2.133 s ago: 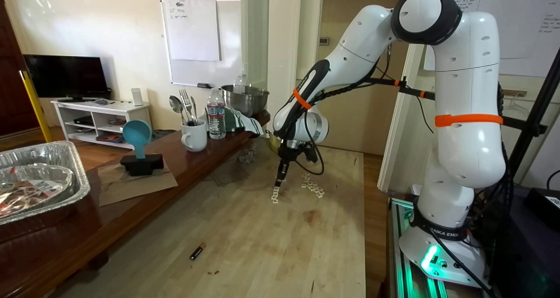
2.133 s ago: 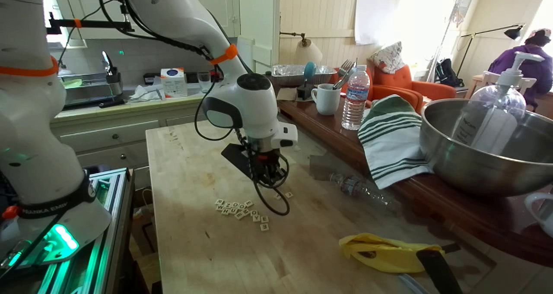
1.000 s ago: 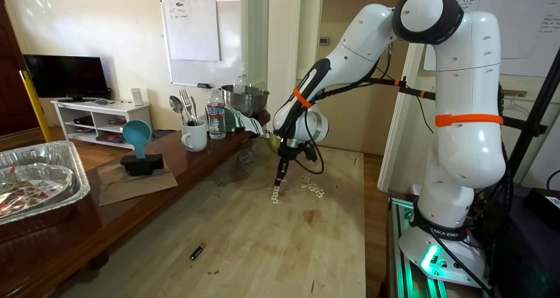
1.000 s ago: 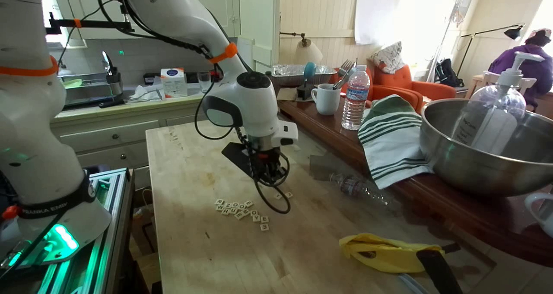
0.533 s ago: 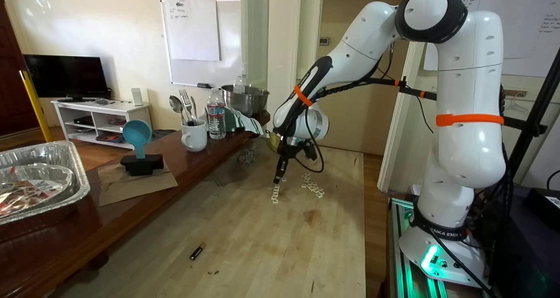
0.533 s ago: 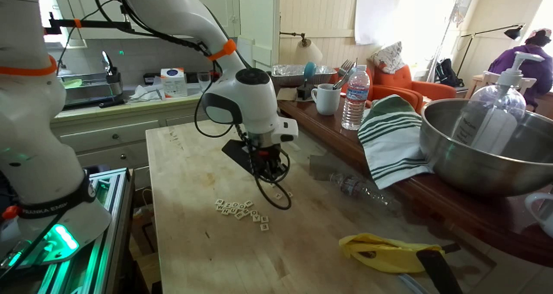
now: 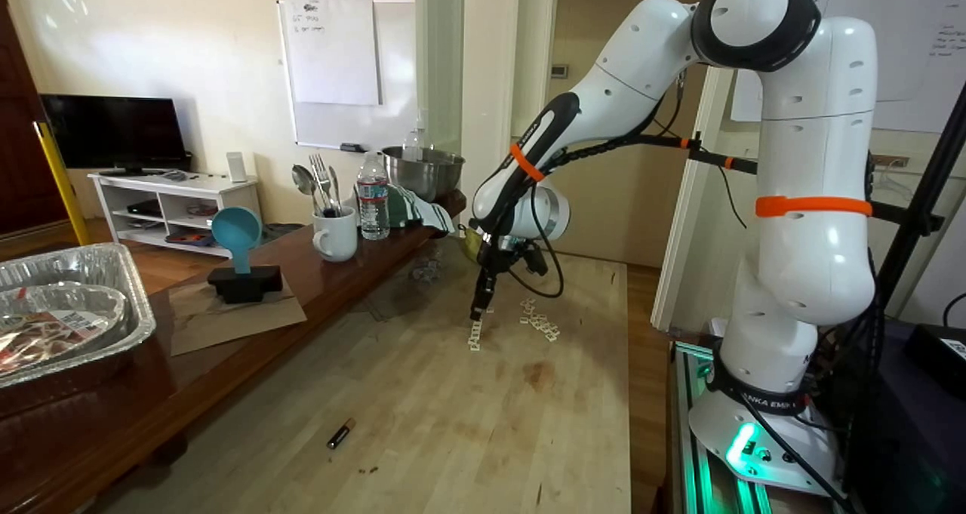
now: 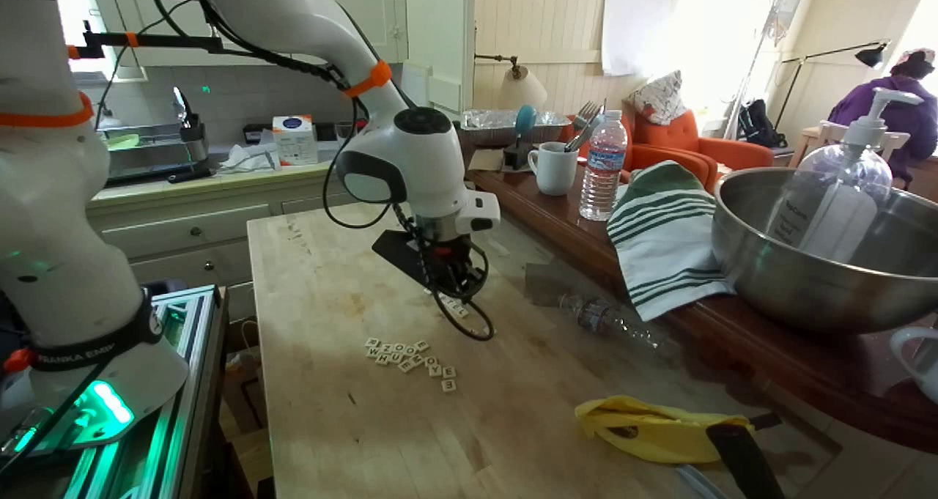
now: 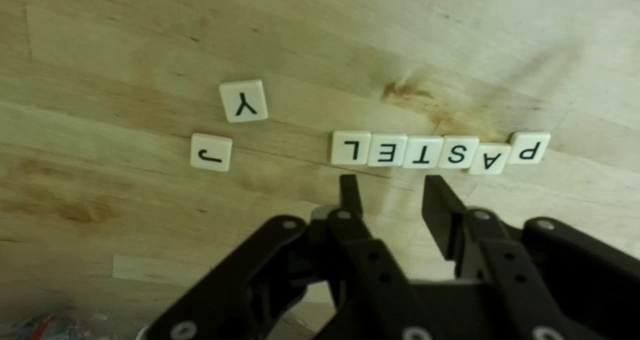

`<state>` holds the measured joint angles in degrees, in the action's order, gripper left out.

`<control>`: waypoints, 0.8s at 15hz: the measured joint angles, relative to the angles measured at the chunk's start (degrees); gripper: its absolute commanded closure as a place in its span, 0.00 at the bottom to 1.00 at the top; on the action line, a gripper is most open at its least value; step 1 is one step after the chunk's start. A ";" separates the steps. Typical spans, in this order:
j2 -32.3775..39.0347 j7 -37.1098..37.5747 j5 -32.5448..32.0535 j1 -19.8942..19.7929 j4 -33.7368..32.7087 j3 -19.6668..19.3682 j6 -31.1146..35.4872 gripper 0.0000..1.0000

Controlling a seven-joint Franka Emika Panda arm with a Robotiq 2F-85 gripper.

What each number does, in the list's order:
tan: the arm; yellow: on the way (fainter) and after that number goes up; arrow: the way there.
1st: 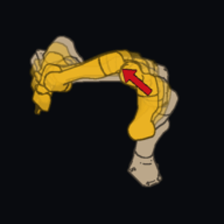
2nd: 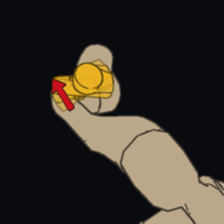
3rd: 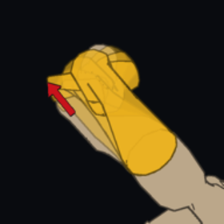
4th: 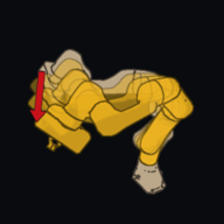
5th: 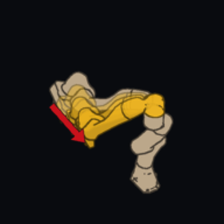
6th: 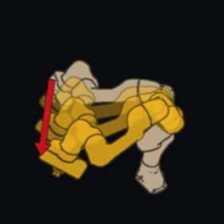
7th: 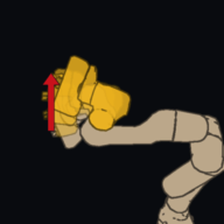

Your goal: Spell the word 'Pastel'.

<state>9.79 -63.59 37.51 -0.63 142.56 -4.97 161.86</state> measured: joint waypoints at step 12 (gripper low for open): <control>-3.23 7.75 -7.77 2.94 4.30 0.10 -0.07 0.00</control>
<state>6.55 -55.83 29.73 2.31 146.87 -4.87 161.79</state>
